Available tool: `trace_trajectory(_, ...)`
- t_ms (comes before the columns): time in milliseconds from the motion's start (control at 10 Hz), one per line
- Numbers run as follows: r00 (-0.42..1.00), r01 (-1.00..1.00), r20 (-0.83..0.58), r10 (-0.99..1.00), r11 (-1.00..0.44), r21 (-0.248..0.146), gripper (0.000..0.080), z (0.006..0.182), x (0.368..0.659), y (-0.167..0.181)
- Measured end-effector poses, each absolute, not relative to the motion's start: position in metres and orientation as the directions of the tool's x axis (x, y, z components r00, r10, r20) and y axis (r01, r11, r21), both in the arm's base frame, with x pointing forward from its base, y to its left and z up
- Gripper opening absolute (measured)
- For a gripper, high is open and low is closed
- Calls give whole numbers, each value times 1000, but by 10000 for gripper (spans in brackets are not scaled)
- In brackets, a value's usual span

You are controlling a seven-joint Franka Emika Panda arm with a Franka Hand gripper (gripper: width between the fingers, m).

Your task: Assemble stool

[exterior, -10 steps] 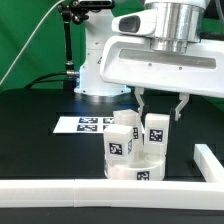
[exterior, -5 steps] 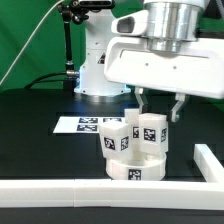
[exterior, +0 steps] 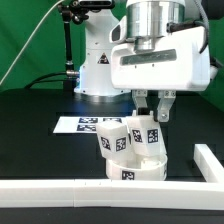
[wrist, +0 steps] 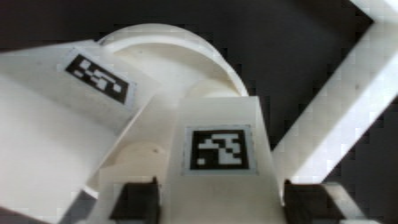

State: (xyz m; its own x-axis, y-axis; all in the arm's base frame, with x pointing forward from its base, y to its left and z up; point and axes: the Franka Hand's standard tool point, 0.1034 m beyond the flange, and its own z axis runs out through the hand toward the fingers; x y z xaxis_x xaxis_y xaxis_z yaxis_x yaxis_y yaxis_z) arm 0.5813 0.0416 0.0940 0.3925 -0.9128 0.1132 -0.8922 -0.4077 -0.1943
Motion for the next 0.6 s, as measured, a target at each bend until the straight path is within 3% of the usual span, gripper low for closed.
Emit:
trace_trajectory(300,199,-953,70,-977,-210,-218,334,94,582,52)
trace_trajectory(500,200,-953,71,-977,-211,-218,345,94,582,51)
trace_trajectory(600,202,-953,72,-977,-213,-218,540,94,582,51)
